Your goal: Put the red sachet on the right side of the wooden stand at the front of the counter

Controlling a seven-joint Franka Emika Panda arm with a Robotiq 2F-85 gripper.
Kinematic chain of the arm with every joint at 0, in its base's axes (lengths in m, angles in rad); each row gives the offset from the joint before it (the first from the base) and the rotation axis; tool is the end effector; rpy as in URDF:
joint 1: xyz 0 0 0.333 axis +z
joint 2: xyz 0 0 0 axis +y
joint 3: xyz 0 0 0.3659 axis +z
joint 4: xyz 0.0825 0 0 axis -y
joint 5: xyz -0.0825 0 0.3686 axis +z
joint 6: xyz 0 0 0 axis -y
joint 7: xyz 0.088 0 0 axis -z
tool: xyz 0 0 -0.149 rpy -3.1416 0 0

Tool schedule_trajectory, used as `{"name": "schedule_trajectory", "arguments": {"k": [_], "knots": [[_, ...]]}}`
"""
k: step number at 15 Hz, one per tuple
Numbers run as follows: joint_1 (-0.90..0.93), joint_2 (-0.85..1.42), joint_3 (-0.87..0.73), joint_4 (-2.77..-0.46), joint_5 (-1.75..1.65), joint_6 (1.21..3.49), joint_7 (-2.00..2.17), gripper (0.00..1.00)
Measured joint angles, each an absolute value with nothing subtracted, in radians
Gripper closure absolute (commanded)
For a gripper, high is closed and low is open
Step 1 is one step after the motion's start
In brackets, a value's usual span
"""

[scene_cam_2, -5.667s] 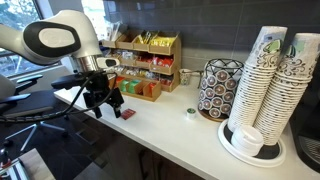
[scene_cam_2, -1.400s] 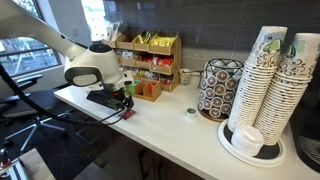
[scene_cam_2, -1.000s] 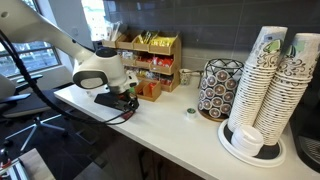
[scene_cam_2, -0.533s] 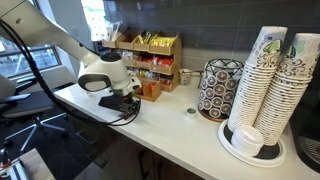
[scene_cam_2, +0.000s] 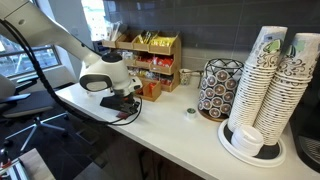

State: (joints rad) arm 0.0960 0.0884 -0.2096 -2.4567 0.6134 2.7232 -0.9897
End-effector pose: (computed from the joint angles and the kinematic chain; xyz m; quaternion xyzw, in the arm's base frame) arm 0.4953 -0.0682 0.2997 -0.9725 -0.1656 -0.1475 0.0716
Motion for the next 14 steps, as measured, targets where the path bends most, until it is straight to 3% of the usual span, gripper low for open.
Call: {"name": "schedule_trajectory", "arguments": {"k": [13, 14], "knots": [[0.096, 0.044, -0.207, -2.461, 0.652, 2.723, -1.038, 1.00], [0.096, 0.035, -0.207, -2.463, 0.658, 2.723, -1.045, 0.74]]}}
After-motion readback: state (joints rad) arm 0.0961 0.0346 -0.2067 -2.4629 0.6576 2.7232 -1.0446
